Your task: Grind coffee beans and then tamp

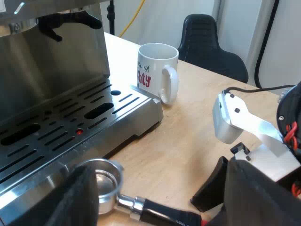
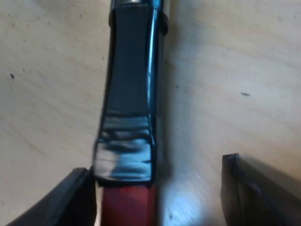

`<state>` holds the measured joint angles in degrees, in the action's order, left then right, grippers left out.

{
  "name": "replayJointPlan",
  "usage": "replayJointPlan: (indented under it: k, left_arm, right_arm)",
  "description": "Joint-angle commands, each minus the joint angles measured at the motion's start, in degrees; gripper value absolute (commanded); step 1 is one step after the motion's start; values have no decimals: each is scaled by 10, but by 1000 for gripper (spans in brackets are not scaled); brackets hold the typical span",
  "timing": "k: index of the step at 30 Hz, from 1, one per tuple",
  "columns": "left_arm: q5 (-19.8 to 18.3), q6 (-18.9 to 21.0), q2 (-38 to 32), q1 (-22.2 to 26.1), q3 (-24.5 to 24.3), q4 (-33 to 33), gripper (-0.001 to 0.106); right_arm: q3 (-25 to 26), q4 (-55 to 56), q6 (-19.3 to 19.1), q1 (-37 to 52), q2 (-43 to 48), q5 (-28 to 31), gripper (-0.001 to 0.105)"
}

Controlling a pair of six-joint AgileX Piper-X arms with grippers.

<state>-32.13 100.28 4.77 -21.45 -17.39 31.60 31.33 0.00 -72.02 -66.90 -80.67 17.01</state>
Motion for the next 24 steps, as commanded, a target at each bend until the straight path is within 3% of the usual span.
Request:
replayJointPlan:
  k: [1, 11, 21, 24]
  left_arm:
    - [3, -2, -3, -2, -4, -3, 59]
    - [3, -2, -3, -2, -4, -6, 59]
    - [2, -2, -3, -2, -4, -6, 59]
    - [2, -2, -3, -2, -4, -6, 59]
  right_arm:
    - [-8, 60, 4, -9, 16, -10, 61]
    - [3, 231, 4, -15, 129, -10, 61]
    - [55, 386, -3, -15, 241, -10, 61]
    - [80, 415, -32, -15, 260, -10, 61]
